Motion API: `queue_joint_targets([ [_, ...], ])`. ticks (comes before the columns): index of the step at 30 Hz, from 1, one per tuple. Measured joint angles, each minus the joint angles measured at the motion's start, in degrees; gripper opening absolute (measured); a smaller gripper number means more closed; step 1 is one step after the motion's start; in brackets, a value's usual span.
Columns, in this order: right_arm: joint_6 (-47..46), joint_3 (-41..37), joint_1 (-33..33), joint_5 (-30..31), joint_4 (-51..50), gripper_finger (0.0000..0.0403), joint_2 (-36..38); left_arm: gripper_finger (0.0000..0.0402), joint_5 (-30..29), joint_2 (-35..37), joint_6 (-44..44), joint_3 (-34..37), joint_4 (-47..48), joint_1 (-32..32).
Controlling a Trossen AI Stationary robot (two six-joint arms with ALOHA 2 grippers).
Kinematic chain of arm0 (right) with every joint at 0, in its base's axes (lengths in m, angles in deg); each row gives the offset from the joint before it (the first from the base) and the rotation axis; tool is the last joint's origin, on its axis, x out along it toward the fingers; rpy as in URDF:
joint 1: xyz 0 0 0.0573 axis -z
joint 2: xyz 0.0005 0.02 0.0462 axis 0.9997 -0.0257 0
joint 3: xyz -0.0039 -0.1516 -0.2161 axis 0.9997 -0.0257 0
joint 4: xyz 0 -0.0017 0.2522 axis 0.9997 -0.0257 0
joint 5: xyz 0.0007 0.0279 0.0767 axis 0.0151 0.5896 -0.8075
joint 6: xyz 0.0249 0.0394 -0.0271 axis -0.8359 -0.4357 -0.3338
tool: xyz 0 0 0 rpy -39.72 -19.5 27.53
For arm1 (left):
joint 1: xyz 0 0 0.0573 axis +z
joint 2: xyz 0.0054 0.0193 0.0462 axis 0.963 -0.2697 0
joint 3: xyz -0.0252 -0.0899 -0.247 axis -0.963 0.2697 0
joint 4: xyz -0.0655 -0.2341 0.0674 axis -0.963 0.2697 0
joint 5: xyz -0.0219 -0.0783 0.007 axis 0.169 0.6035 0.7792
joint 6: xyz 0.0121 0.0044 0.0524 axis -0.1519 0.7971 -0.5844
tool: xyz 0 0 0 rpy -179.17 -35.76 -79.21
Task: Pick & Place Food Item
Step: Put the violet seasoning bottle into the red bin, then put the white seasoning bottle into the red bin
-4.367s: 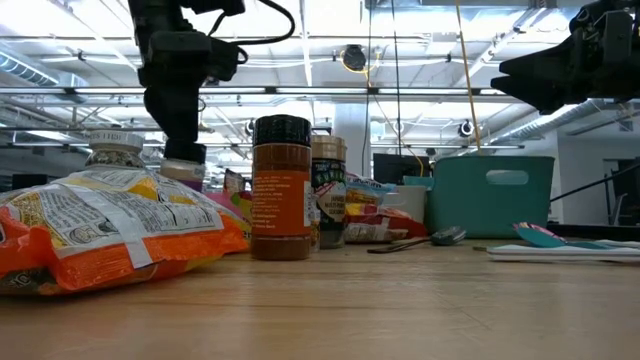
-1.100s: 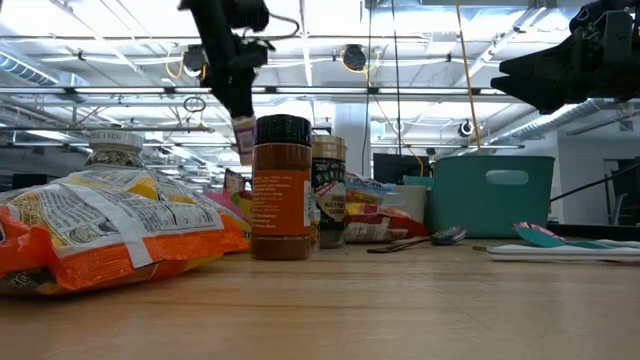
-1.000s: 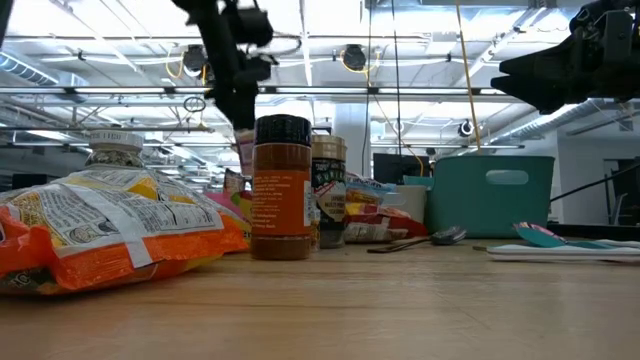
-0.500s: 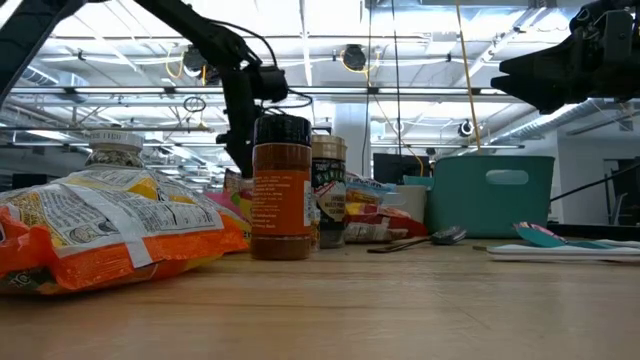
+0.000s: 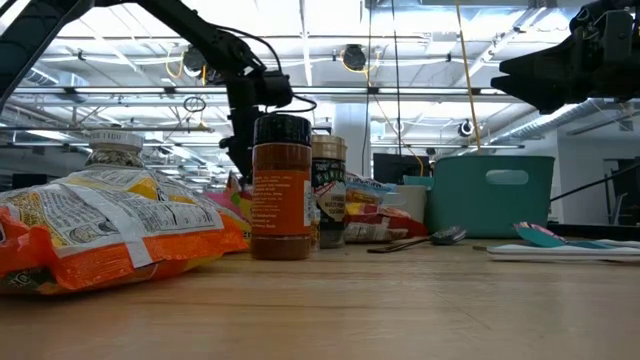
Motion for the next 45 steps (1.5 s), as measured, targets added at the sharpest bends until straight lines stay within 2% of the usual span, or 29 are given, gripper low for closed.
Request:
queue_joint_targets([
  [14,0.0,0.02,-0.02,0.0,-0.01,0.0242,0.0,0.0273,-0.14,1.56,-3.35,0.0,-1.39,-0.26],
  [20,0.02,0.02,-0.02,0.02,-0.04,0.0242,0.0,0.0273,0.03,6.8,-3.13,0.0,-1.45,-0.42],
  [27,0.01,0.02,-0.02,0.02,-0.02,0.0242,0.01,0.0273,0.21,17.19,-0.38,0.0,0.1,-1.67],
  [37,0.01,0.01,-0.02,0.02,0.0,0.0242,0.02,0.0274,4.0,33.56,2.35,0.0,3.61,-10.02],
  [45,0.02,0.0,-0.02,0.02,0.0,0.0242,0.0,0.0274,8.06,41.1,3.1,0.0,7.1,-20.95],
])
